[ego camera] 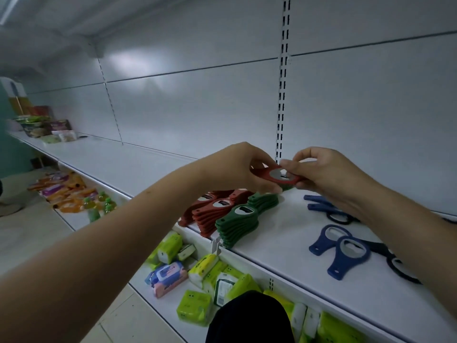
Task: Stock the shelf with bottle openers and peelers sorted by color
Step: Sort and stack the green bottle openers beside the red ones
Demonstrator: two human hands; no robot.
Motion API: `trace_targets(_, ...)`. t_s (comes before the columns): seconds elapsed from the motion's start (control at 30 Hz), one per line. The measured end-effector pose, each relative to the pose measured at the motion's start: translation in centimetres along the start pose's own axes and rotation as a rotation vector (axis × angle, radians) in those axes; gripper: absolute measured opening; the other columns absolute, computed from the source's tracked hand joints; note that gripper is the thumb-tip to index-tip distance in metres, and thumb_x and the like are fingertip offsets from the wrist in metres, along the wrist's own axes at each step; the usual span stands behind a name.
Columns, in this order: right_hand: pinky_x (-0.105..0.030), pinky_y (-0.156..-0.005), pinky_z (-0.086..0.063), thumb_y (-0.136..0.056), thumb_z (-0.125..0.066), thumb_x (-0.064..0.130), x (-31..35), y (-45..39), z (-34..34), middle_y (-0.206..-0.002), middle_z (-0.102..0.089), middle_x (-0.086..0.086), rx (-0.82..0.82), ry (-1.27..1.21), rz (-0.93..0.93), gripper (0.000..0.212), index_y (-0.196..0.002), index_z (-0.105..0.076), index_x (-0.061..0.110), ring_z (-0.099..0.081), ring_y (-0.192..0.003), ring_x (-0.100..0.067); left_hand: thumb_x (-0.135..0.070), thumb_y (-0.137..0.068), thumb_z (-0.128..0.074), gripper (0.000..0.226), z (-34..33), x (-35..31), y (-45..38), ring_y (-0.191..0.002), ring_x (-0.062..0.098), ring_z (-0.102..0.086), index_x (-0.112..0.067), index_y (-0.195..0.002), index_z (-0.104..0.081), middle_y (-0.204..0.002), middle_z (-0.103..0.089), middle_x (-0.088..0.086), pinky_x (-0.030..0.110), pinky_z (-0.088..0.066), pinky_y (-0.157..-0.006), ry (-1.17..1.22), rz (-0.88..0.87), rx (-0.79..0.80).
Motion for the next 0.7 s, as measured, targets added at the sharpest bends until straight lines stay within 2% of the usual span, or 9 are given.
trace_targets(0.07, -0.017, -0.054, -0.056, -0.083, -0.078, 0.023, -0.1, -0.5, -1.6, -0.073, -0.073, -0.010, 0.034, -0.035, 0.005, 0.037, -0.106, -0.060, 0.001, -0.065, -0.053, -0.009, -0.043, -0.078, -0.080, 0.040, 0.2, 0.8, 0.4, -0.082, 0.014, -0.072, -0.022, -0.111, -0.070, -0.091, -0.076, -0.005, 0.036, -0.058, -0.086, 0.085, 0.020, 0.049)
trace_targets(0.13, -0.019, -0.056, -0.057, -0.086, -0.075, 0.025, -0.5, -1.0, -2.9, -0.074, -0.072, -0.011, 0.055, -0.095, 0.008, 0.038, -0.108, -0.059, -0.002, -0.066, -0.055, -0.011, -0.038, -0.080, -0.079, 0.035, 0.4, 1.9, 0.8, -0.072, 0.013, -0.073, -0.017, -0.107, -0.071, -0.082, -0.076, 0.000, 0.029, -0.060, -0.075, 0.141, 0.053, 0.056)
trace_targets(0.2, -0.023, -0.057, -0.057, -0.091, -0.068, 0.034, -1.7, -1.5, -3.6, -0.078, -0.073, -0.013, 0.054, -0.138, -0.010, 0.040, -0.107, -0.059, -0.001, -0.069, -0.060, -0.016, -0.042, -0.080, -0.078, 0.030, 1.0, 3.5, 1.3, -0.056, 0.005, -0.064, -0.017, -0.095, -0.074, -0.069, -0.072, -0.003, 0.016, -0.051, -0.059, 0.064, 0.092, -0.007)
trace_targets(0.23, -0.024, -0.057, -0.056, -0.093, -0.065, 0.039, -2.5, -1.7, -3.5, -0.080, -0.074, -0.012, 0.033, -0.087, -0.007, 0.039, -0.105, -0.059, 0.002, -0.070, -0.062, -0.018, -0.048, -0.080, -0.077, 0.030, 1.4, 4.5, 1.5, -0.052, 0.004, -0.057, -0.018, -0.087, -0.073, -0.065, -0.069, -0.004, 0.015, -0.045, -0.054, -0.015, 0.119, -0.057)
trace_targets(0.3, -0.026, -0.055, -0.055, -0.094, -0.061, 0.043, -4.0, -2.0, -2.5, -0.075, -0.075, -0.007, -0.056, 0.205, 0.057, 0.033, -0.098, -0.061, 0.010, -0.071, -0.060, -0.015, -0.058, -0.078, -0.074, 0.045, 1.7, 6.6, 2.0, -0.052, 0.009, -0.051, -0.013, -0.075, -0.071, -0.062, -0.065, 0.000, 0.022, -0.039, -0.053, -0.131, 0.221, -0.136)
trace_targets(0.37, -0.026, -0.054, -0.056, -0.095, -0.061, 0.040, -5.4, -2.0, -1.5, -0.071, -0.073, -0.002, -0.121, 0.416, 0.104, 0.025, -0.091, -0.061, 0.016, -0.068, -0.056, -0.009, -0.062, -0.076, -0.073, 0.058, 1.8, 8.4, 2.3, -0.049, 0.014, -0.043, -0.005, -0.068, -0.065, -0.055, -0.054, 0.005, 0.025, -0.031, -0.050, -0.196, 0.354, -0.155)
trace_targets(0.47, -0.029, -0.057, -0.059, -0.096, -0.061, 0.034, -6.8, -2.0, -0.8, -0.072, -0.072, -0.001, -0.123, 0.471, 0.076, 0.020, -0.089, -0.063, 0.015, -0.068, -0.057, -0.011, -0.061, -0.074, -0.076, 0.059, 2.0, 9.8, 2.5, -0.050, 0.017, -0.036, -0.004, -0.067, -0.061, -0.054, -0.042, 0.004, 0.027, -0.025, -0.049, -0.286, 0.480, -0.126)
trace_targets(0.6, -0.031, -0.060, -0.059, -0.097, -0.060, 0.035, -7.3, -2.4, -0.7, -0.072, -0.071, 0.000, -0.116, 0.509, 0.070, 0.020, -0.088, -0.063, 0.017, -0.068, -0.057, -0.012, -0.055, -0.077, -0.076, 0.051, 1.6, 10.8, 2.9, -0.053, 0.013, -0.049, -0.008, -0.065, -0.059, -0.059, -0.058, 0.000, 0.024, -0.034, -0.048, -0.347, 0.567, -0.052)
trace_targets(0.7, -0.038, -0.070, -0.061, -0.096, -0.059, 0.038, -7.4, -2.5, -0.9, -0.070, -0.071, 0.004, -0.093, 0.574, 0.107, 0.021, -0.086, -0.062, 0.020, -0.068, -0.057, -0.009, -0.055, -0.078, -0.074, 0.057, 1.0, 11.1, 2.8, -0.049, 0.014, -0.047, -0.011, -0.054, -0.048, -0.052, -0.053, 0.000, 0.024, -0.032, -0.047, -0.379, 0.611, -0.015)
Point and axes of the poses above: each hand's wrist, its own y-axis away from the middle knuckle, its own z-axis out of the back of the hand, x = y × z, the point moved 4 cm from there along -y, towards the middle knuckle
